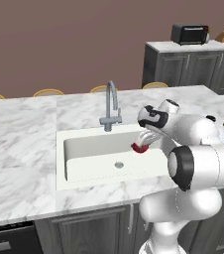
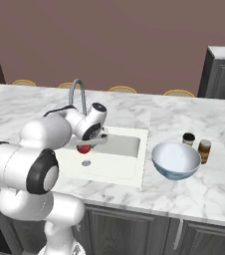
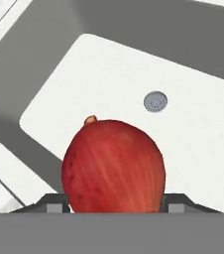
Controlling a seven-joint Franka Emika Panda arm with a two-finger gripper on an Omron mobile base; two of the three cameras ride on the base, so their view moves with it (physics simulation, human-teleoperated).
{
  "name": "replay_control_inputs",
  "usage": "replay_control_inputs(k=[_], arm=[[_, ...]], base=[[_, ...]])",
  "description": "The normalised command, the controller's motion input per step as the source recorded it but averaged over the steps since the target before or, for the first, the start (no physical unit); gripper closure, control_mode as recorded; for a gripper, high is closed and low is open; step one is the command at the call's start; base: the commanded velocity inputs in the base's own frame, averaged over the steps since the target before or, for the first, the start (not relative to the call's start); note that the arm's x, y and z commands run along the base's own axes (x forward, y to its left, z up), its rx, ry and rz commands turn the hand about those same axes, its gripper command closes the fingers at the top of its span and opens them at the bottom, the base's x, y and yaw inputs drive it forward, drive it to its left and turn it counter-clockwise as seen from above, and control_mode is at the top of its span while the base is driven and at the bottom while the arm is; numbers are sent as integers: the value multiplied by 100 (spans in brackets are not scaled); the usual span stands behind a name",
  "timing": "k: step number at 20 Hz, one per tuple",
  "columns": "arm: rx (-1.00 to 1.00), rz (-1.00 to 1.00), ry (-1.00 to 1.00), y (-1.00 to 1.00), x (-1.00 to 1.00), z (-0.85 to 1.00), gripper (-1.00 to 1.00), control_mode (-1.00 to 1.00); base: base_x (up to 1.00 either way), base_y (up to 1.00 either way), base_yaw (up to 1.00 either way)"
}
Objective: Pick the onion from the sink and place it in the bowl. Then pick the bowl and place it in the microwave. Then close the microwave door and press the start button.
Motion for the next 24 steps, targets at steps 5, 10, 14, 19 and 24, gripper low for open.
replay_control_inputs(k=[5, 10, 14, 19, 24], arm=[[0, -19, 17, -91, -18, 99, 100, -100], [0, -23, 13, -100, -46, 54, 100, -100], [-1, -25, 16, -100, -17, 22, 100, -100], [-3, -21, 14, -100, 0, 2, 100, -100], [-10, -14, 3, -100, 0, 5, 100, -100]], base=[[0, 0, 0], [0, 0, 0], [0, 0, 0], [0, 0, 0], [0, 0, 0]])
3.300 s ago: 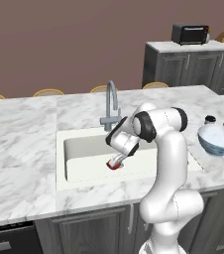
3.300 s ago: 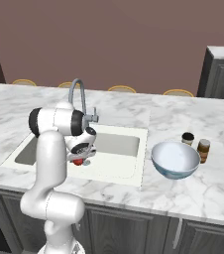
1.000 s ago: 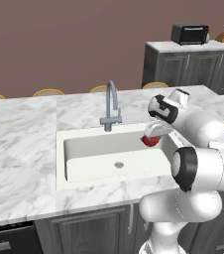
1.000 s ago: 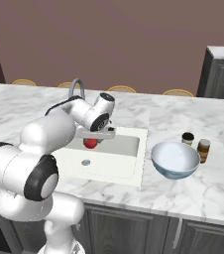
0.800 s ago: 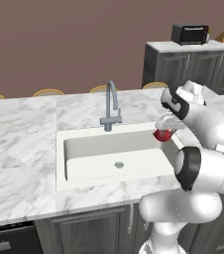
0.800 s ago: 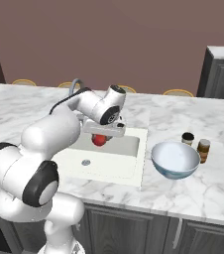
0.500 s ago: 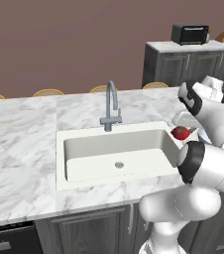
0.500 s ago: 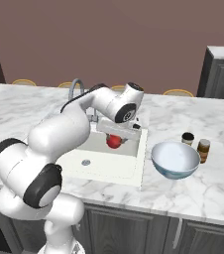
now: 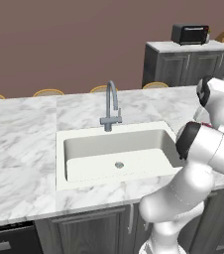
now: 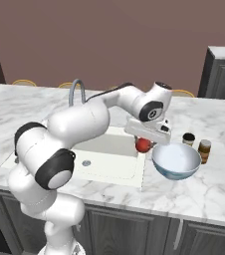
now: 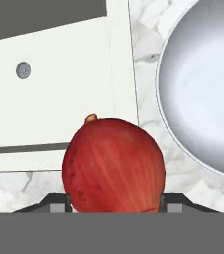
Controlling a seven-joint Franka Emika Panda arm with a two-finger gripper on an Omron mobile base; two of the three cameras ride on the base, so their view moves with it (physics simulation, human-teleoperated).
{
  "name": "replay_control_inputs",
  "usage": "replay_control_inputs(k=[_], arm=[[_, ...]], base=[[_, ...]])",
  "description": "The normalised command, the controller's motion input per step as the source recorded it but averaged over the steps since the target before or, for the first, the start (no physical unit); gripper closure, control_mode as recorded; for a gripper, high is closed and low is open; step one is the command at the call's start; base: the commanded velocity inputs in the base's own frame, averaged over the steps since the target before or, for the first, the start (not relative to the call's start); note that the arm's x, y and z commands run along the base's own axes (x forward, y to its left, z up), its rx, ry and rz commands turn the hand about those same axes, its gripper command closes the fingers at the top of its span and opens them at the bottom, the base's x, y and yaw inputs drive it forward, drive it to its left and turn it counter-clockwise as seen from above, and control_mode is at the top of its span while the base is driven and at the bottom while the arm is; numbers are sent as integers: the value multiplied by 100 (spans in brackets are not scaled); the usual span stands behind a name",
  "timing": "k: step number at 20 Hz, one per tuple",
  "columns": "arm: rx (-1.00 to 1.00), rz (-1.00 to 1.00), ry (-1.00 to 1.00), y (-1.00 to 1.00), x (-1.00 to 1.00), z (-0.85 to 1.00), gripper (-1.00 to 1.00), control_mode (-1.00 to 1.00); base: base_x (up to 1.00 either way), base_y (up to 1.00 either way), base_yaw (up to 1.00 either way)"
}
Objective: Pick the onion from the sink and place it in the bowl. Then pick the bowl and place it in the microwave. Then close the microwave door and press the start button.
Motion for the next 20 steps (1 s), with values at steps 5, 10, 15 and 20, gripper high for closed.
replay_control_inputs(k=[5, 10, 15, 20], arm=[[-11, -3, 0, -99, -1, 0, 100, -100], [-13, 2, 0, -63, 4, -28, 100, -100], [-17, 11, -1, -27, 20, -28, 100, -100], [-12, 14, -1, -5, 28, -25, 100, -100]], base=[[0, 0, 0], [0, 0, 0], [0, 0, 0], [0, 0, 0]])
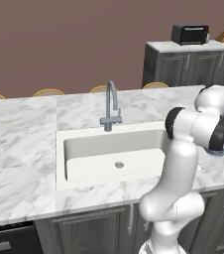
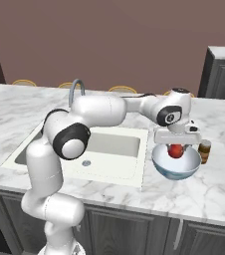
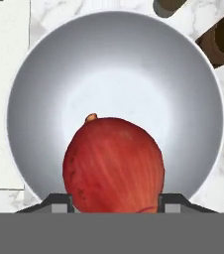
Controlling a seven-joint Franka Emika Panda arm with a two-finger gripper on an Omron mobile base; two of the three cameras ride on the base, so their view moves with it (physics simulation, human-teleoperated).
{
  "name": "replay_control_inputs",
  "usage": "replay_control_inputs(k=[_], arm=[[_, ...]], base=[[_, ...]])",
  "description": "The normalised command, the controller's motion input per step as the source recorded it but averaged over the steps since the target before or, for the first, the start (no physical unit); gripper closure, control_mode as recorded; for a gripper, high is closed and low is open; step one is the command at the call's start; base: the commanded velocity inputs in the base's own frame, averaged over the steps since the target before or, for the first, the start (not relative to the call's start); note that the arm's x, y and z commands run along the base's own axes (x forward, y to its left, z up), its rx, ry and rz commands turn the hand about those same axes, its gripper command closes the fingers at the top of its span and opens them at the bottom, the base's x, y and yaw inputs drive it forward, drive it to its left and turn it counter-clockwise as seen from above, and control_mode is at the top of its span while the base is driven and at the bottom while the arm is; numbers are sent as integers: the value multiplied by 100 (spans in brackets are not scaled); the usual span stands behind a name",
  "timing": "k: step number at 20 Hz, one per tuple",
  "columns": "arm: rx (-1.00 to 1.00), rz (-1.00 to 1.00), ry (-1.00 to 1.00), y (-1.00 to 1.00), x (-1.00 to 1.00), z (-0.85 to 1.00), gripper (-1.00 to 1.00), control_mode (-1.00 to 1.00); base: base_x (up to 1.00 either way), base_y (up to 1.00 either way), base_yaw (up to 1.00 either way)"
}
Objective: Pick the onion from the sink and place it in the bowl. Then pick the bowl and place it in the microwave. Then close the microwave door and press the start button.
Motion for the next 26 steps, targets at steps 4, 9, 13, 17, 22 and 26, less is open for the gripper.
replay_control_inputs(k=[4, 9, 13, 17, 22, 26], arm=[[-2, 13, 0, -11, 5, -32, 100, -100], [0, 8, 0, -6, 0, -45, 100, -100], [0, 5, 0, -3, 0, -30, 100, -100], [0, 3, 0, 0, 9, -16, 100, -100], [0, 2, 0, 0, 20, -6, -100, -100], [0, 0, -2, -2, 2, 17, -100, -100]], base=[[0, 0, 0], [0, 0, 0], [0, 0, 0], [0, 0, 0], [0, 0, 0], [0, 0, 0]])
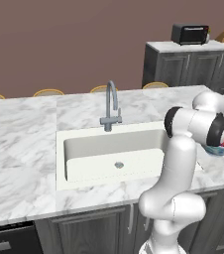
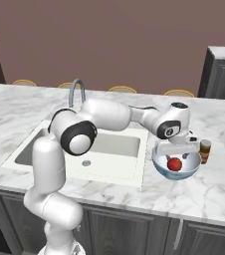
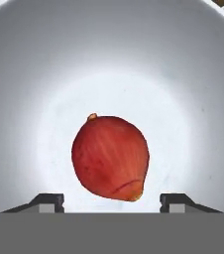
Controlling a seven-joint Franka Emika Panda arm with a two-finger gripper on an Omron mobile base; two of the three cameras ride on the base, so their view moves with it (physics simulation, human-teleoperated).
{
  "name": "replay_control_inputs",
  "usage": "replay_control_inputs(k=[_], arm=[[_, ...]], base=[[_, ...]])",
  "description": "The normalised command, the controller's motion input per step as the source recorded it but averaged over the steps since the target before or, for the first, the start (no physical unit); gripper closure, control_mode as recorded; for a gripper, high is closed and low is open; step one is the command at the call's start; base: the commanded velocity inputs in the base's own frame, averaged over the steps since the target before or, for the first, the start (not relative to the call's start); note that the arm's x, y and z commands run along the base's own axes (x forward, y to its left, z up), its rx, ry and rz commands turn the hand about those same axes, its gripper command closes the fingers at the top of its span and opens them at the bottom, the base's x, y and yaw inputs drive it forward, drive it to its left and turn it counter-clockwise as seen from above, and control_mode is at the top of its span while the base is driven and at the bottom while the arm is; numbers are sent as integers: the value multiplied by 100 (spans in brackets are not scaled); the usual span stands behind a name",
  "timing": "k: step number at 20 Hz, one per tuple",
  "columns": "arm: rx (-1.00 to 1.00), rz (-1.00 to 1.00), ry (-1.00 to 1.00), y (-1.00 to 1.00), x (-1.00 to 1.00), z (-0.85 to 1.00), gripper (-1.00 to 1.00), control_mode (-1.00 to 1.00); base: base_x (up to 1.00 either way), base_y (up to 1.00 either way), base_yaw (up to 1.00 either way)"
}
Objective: Pick the onion from the sink and place it in the bowl. Then pick the bowl and place it in the microwave. Then close the microwave door and press the start button.
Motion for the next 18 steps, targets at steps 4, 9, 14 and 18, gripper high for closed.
replay_control_inputs(k=[4, 9, 14, 18], arm=[[-1, 1, -3, -1, 0, 24, -100, -100], [-5, 5, -6, 20, -33, 34, -100, -100], [-15, 15, -3, 99, -62, -1, -100, -100], [-12, 14, 1, 91, -18, -23, -100, -100]], base=[[0, 0, 0], [0, 0, 0], [0, 0, 0], [0, 0, 0]])
